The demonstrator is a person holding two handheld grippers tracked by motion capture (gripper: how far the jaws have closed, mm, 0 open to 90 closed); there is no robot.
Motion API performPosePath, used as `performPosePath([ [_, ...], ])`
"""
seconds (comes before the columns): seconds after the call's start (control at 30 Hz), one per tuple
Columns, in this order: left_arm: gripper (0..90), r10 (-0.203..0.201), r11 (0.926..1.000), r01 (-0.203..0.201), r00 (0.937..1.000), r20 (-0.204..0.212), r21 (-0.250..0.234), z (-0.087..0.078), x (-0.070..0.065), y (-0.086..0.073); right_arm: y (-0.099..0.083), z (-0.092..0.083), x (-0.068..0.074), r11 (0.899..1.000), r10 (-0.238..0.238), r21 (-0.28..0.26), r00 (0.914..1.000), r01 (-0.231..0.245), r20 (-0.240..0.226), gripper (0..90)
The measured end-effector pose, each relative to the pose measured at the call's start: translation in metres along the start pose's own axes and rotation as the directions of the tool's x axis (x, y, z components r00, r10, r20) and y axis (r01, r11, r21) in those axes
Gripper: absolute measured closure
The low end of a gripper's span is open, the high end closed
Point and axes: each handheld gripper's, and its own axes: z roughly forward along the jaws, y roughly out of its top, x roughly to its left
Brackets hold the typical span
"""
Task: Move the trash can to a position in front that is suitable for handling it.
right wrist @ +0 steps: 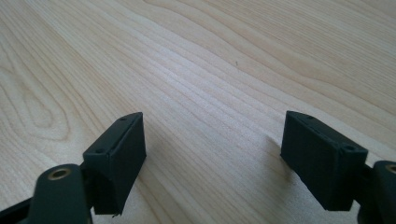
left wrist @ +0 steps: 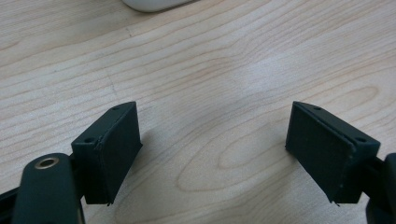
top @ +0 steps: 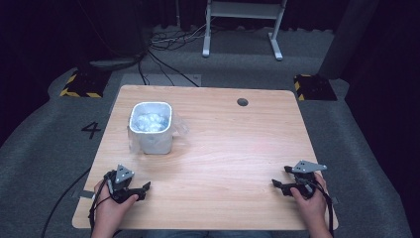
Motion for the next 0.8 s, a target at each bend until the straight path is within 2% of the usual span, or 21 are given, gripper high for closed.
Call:
performPosePath([
  [0.3, 18.4, -0.005, 1.0, 0.005, 1.0, -0.008, -0.002, -0.0001, -0.0006, 0.0001, 0.0006, 0.0005, 0.0, 1.0, 0.0, 0.002, 1.0, 0.0, -0.001, 21.6],
  [0.37, 20.7, -0.016, 0.9998, 0.016, 0.9999, -0.007, -0.008, -0.001, -0.0008, -0.0008, 0.0006, 0.0005, 0.0001, 1.0, 0.0, 0.002, 1.0, 0.0, -0.001, 21.6],
  [0.5, 24.8, -0.011, 0.9999, 0.011, 0.9999, -0.006, -0.014, -0.003, 0.0005, -0.0023, 0.0009, 0.0009, 0.0001, 1.0, 0.0, 0.001, 1.0, 0.0, -0.001, 21.4],
  [0.7, 28.8, -0.027, 0.9994, 0.027, 0.9995, -0.016, -0.022, -0.0031, 0.0016, -0.0021, 0.0011, 0.0011, 0.0002, 1.0, 0.0, 0.002, 1.0, 0.0, -0.002, 21.3],
  [0.8, 29.8, -0.055, 0.9975, 0.054, 0.9984, -0.016, -0.046, -0.0071, 0.0053, -0.0006, 0.0011, 0.0012, 0.0001, 1.0, 0.0, 0.002, 1.0, 0.0, -0.002, 21.3],
])
